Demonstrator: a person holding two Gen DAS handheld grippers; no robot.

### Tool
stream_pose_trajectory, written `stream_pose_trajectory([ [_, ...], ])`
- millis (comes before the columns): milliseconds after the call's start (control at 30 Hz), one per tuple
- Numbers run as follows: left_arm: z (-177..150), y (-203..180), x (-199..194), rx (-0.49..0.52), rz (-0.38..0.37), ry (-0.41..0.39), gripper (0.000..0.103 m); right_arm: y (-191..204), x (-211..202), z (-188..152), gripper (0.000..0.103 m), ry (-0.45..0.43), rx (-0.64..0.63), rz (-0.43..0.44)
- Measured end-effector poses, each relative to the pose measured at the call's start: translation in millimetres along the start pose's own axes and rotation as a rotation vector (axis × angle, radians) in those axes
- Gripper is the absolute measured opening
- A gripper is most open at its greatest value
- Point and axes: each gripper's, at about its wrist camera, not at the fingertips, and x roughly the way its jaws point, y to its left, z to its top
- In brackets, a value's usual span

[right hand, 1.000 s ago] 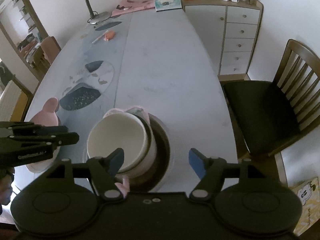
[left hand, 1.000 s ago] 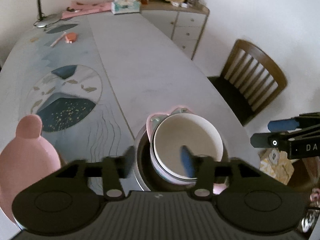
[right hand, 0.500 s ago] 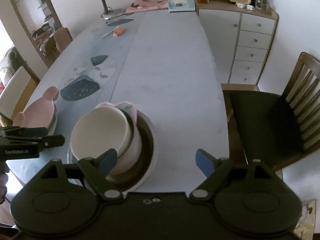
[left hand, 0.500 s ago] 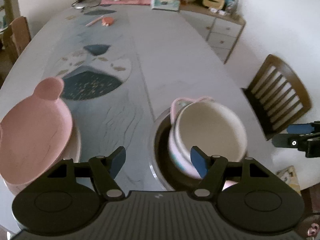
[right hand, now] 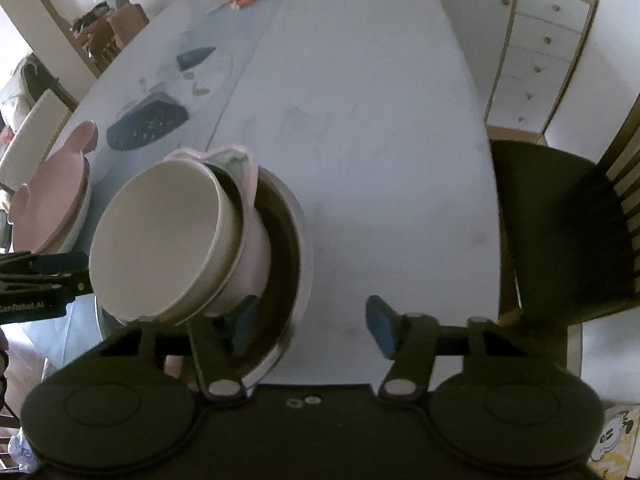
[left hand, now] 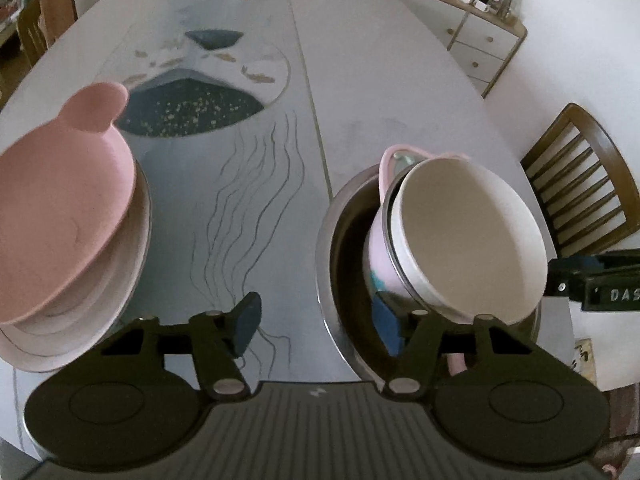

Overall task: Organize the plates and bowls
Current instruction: 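Close both tools on the steel bowl rim beside the nested pot, then hold the whole stack with both tools and carry it along the table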

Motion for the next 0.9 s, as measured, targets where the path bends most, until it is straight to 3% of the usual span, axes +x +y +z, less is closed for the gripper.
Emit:
stream_pose_trajectory([
  [467,7.3,-6.2,17.0,-0.004,0.011,0.048,0.020,4.6,21.8,8.0,0.025,0.067,-0.024,0.003],
  [667,9.3,-12.9,16.0,0.018,0.034,0.052,0.015,8.8,25.7,8.6,0.016,0.069,-0.034,0.004],
  [900,11.2,-19.1,14.9,0.030,0.057,0.058,0.014,12.6,26.5,8.0,0.016,0.066,-0.030,-0.013],
])
